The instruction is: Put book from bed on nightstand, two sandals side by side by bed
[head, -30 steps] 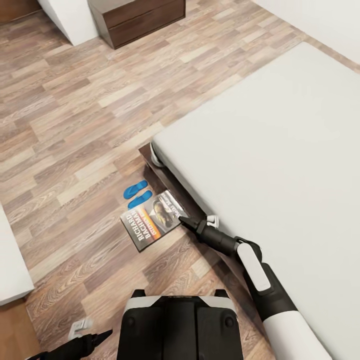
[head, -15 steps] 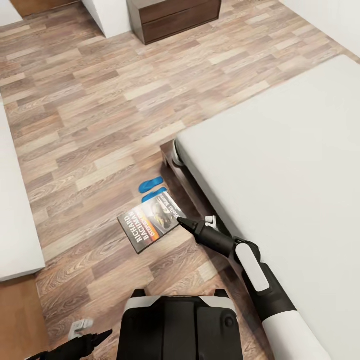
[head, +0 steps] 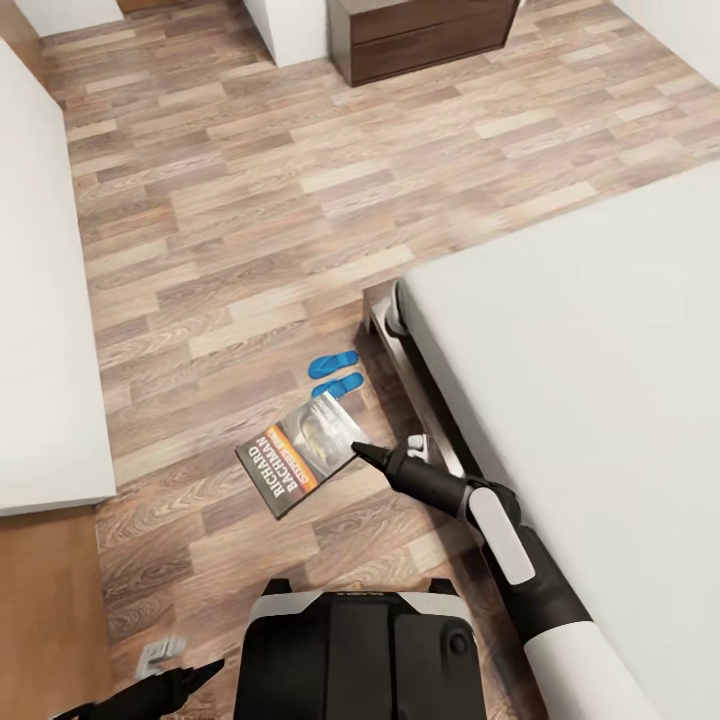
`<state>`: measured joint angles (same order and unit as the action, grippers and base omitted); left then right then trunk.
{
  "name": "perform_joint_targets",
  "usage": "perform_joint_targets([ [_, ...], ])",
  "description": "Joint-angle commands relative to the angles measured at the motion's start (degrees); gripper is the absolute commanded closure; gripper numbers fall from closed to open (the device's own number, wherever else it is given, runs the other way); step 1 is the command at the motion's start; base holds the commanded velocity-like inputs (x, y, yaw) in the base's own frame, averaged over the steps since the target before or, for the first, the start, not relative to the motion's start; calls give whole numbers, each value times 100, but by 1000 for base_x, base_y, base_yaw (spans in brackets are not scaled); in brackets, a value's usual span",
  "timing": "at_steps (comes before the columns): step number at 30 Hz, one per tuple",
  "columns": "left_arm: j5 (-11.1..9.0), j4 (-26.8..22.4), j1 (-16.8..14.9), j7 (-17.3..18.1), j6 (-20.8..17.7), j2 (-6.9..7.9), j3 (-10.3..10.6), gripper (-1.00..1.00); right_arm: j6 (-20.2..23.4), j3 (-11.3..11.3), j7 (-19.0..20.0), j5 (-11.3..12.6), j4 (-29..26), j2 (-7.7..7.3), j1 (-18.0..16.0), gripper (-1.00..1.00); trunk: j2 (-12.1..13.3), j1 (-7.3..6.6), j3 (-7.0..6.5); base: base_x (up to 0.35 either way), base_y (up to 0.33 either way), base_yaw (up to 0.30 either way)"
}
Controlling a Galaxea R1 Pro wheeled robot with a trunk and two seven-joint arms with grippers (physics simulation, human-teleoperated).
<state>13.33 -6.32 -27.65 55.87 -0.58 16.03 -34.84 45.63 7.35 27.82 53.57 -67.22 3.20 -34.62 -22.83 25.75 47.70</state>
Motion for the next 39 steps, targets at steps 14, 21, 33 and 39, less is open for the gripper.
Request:
perform_joint_targets([
  [14, 54, -1, -4, -364, 0, -26, -49, -100, 43, -6, 13, -108, 25, -2, -1, 100, -9, 3, 5, 0, 0, 294],
  [21, 21, -33, -4, -2714, 346, -358, -43, -100, 44, -11, 13, -597, 53, 0, -1, 100, -9, 3, 5, 0, 0, 294],
  [33, 31, -1021, -58, -3073, 343, -1175, -38, -100, 36, -22, 29, -2178, 1618, -41, -1, 100, -9, 3, 5, 0, 0, 294],
  [39, 22, -1060, -31, -3065, 425, -1195, -48, -100, -563, -29, 28, -2715, 2543, -48, -1, 100, -9, 3, 5, 0, 0, 294],
])
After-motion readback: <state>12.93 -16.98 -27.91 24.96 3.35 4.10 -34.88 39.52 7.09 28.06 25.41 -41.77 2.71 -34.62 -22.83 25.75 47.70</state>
